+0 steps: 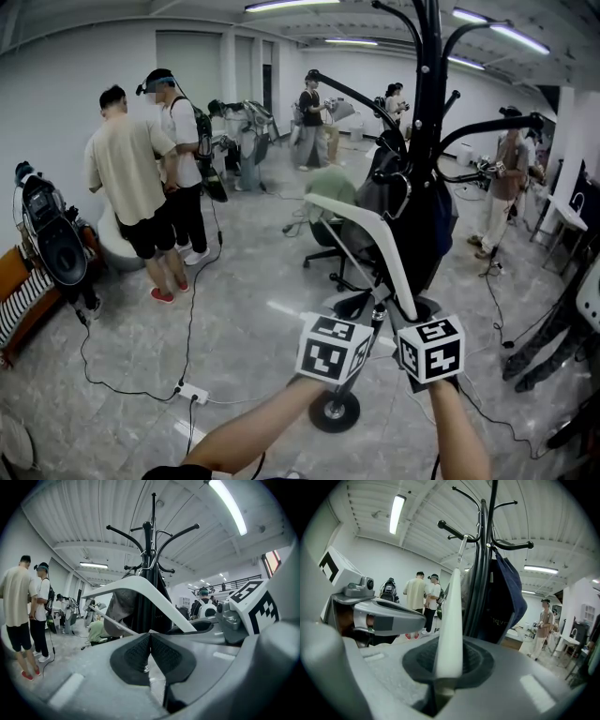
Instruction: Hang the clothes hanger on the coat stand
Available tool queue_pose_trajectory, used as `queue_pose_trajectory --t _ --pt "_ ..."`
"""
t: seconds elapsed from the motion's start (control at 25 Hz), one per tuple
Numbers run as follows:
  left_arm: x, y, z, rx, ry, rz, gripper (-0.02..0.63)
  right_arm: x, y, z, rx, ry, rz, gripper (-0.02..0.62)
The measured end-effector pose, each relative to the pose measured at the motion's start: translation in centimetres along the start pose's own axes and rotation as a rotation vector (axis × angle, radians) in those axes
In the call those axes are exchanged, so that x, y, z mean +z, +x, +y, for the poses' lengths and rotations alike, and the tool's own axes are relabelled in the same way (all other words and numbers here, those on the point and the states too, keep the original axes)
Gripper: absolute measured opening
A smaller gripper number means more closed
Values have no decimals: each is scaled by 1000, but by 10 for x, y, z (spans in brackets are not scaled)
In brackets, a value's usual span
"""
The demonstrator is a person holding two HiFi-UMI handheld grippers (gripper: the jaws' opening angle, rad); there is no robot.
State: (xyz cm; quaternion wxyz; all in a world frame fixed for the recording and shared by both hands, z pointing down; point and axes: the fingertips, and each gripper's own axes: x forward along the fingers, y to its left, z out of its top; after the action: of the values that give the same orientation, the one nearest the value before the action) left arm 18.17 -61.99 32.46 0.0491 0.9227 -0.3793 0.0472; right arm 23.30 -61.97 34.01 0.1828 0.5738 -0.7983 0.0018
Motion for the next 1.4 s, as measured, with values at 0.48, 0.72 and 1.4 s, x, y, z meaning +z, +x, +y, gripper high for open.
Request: queue_pose_trajectory --t 0.48,0.72,1.4 --pt "-9 4 -7 -12 5 14 6 -4 -1 2 13 -30 6 55" --pt "-6 2 -12 -13 13 10 6 1 -6 5 36 -12 -25 64" --pt "-11 -1 -42 -38 31 19 6 11 -45 -15 -39 61 -158 137"
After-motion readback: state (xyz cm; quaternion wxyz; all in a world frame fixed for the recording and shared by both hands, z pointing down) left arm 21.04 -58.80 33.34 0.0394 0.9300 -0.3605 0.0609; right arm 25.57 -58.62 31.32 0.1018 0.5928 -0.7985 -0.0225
